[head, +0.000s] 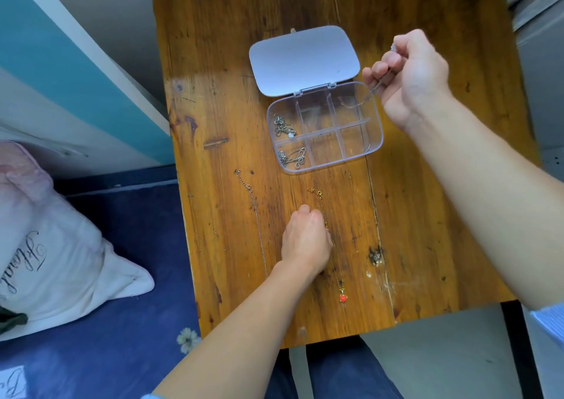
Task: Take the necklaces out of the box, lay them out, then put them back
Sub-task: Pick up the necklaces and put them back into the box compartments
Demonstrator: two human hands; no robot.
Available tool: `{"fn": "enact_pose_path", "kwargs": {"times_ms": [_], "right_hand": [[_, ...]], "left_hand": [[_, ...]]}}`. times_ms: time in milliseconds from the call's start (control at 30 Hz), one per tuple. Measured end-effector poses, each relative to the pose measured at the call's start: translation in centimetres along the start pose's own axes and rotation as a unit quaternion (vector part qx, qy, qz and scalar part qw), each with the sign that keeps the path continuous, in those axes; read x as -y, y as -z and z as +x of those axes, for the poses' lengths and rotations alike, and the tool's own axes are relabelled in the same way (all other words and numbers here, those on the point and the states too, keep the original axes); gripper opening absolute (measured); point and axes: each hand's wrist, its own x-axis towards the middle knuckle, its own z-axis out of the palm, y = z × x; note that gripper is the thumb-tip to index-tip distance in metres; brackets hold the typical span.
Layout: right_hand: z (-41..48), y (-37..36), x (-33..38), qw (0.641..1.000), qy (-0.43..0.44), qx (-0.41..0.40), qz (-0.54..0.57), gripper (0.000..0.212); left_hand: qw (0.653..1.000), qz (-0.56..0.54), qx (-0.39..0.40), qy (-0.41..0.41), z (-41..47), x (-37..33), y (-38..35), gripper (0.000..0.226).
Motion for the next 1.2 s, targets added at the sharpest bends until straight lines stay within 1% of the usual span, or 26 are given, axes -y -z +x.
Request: {"fn": "enact_pose_path", "kwargs": {"times_ms": [133,233,300,367,433,500,567,633,700,767,833,900,933,1033,1200], "right_hand": [[1.3,-0.2,-1.0,0.995,-0.01,-0.035,-0.089,0.021],[1.4,-0.2,-1.3,0.975,0.017,-0.038,-0.22,0.016],[1.2,-0.2,-1.3,0.946,0.067,-0.021,-0.315,0.014],[1.2,0.2,-1.3,0.903,0.14,-0.003,-0.406,0.011],[1.1,0.8,-1.6,0.856,0.203,-0.003,-0.475,0.012],[0.6,1.5,-2.1,0.826,0.251,-0.017,-0.504,0.016],[0.2,2.2,-3.0,0.812,0.271,-0.017,-0.517,0.024],[0.2,2.7,-4.1,0.804,0.26,-0.014,-0.534,0.031],[0.4,2.9,-5.1,0.81,0.231,-0.005,-0.539,0.034],[0.5,3.0,-5.9,0.822,0.208,0.016,-0.531,0.036],[0.4,2.9,-6.6,0.838,0.194,0.034,-0.51,0.035],[0.3,2.8,-7.0,0.854,0.186,0.046,-0.484,0.034],[0.3,2.8,-7.1,0.856,0.185,0.052,-0.479,0.033],[0.0,2.8,-7.5,0.853,0.183,0.062,-0.484,0.034],[-0.3,2.5,-8.4,0.846,0.185,0.071,-0.495,0.034]], "left_hand": [[1.0,-0.008,-0.001,-0.012,0.2,-0.7,0.3,0.013],[1.0,-0.012,-0.001,-0.015,0.2,-1.0,0.4,0.014],[1.0,-0.016,-0.006,-0.015,0.2,-1.1,0.5,0.014],[0.999,-0.026,-0.018,-0.015,0.1,-1.0,0.6,0.013],[0.998,-0.05,-0.032,-0.017,0.0,-0.6,0.8,0.01],[0.996,-0.079,-0.042,-0.021,-0.2,0.0,0.9,0.01],[0.991,-0.111,-0.061,-0.038,-0.7,0.5,0.9,0.011],[0.982,-0.153,-0.085,-0.072,-1.4,0.9,1.2,0.013],[0.969,-0.204,-0.099,-0.099,-2.1,1.0,1.8,0.014],[0.953,-0.272,-0.101,-0.092,-2.6,0.9,2.6,0.014],[0.929,-0.357,-0.083,-0.047,-2.9,0.5,3.7,0.012],[0.89,-0.45,-0.065,-0.002,-2.7,0.0,5.0,0.014],[0.869,-0.491,-0.064,0.013,-2.6,-0.3,5.7,0.015],[0.816,-0.572,-0.08,0.03,-2.3,-1.2,8.3,0.021],[0.739,-0.668,-0.085,0.032,-0.8,-2.6,13.2,0.015]]}}
